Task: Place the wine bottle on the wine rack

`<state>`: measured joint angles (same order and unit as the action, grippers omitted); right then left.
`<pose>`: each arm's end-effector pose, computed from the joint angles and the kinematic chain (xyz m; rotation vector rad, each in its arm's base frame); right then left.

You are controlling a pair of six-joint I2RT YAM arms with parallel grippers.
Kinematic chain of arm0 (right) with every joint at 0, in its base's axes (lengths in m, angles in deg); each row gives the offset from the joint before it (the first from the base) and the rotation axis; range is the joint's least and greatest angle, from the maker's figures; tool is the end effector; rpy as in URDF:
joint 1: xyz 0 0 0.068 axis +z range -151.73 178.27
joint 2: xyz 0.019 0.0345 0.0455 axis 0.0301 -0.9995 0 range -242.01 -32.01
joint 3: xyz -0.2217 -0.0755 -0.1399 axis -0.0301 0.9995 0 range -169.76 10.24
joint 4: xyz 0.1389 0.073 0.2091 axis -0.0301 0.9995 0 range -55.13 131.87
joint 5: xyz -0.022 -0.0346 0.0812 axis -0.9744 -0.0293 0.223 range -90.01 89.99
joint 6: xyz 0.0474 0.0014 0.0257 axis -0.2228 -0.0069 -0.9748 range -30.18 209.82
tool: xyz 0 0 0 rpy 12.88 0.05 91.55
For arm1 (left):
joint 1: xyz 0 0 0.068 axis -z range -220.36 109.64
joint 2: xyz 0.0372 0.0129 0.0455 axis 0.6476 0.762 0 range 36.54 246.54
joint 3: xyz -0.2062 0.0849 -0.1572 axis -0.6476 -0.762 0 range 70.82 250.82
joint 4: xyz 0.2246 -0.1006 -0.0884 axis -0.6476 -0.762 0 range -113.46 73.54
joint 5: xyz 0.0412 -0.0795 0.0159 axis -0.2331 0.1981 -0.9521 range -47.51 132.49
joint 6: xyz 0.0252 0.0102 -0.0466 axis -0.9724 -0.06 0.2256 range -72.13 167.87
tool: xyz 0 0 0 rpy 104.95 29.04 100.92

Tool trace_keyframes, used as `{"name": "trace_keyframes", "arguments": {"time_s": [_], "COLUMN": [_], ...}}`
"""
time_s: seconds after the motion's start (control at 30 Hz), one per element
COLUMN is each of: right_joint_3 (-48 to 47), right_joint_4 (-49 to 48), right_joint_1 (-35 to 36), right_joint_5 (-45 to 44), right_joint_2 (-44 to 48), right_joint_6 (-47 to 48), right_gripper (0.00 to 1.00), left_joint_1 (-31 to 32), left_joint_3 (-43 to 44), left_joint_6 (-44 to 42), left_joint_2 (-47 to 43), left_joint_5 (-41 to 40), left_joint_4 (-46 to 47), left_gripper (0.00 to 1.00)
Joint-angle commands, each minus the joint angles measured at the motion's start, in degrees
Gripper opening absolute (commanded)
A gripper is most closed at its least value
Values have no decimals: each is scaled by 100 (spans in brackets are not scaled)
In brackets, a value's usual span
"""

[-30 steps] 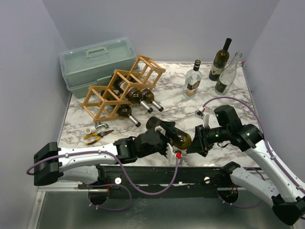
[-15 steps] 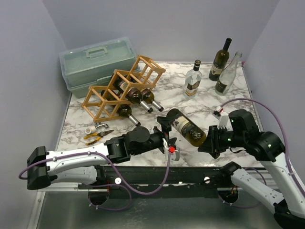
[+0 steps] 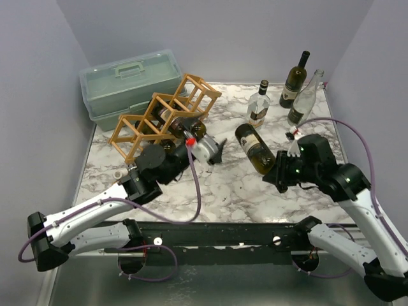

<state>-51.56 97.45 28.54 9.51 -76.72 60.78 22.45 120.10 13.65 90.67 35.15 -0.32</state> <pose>0.1055 0.0683 0.3507 -0.1102 2.4595 0.6762 0.1054 -0.1952 0.3879 0.9614 0.9941 -0.3295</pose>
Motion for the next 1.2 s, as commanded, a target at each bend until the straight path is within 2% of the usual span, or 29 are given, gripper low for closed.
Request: {"name": "trace_keyframes", "arguments": {"time_s": [0.0,0.1,0.2,0.33,0.5,0.7,1.17], "right_joint_3": [161,193,-76,-175,-384,-540,-868], "right_joint_4": [-2301,-3089,-3440,-4236,-4829,-5048,-4774], "right_joint_1": [5,5,2,6,-7,-4,-8], "right_joint_5": [-17,181,138,397,679,662,531], "right_joint_2": [-574,-1171,-1923,-2576,-3390,-3725,-3700], "right_joint_6": [180,189,376,491,716,763,1177], "right_gripper": [0,0,0,0,0,0,0], "left_joint_1": [-1279,-1847,-2077,-2130,-2133,-2125,-2130], "left_joint_3": [888,1031,955,768,656,601,596], "left_joint_6": [2147,2816,3365,3366,3073,3296,3017], "left_joint_2": [386,482,488,490,429,369,544], "left_joint_5": [-909,-999,-1736,-2302,-2454,-1724,-1977], "left_joint_4": [-335,-561,-622,-609,-430,-423,-408], "left_gripper": [98,98,98,98,98,98,97]}}
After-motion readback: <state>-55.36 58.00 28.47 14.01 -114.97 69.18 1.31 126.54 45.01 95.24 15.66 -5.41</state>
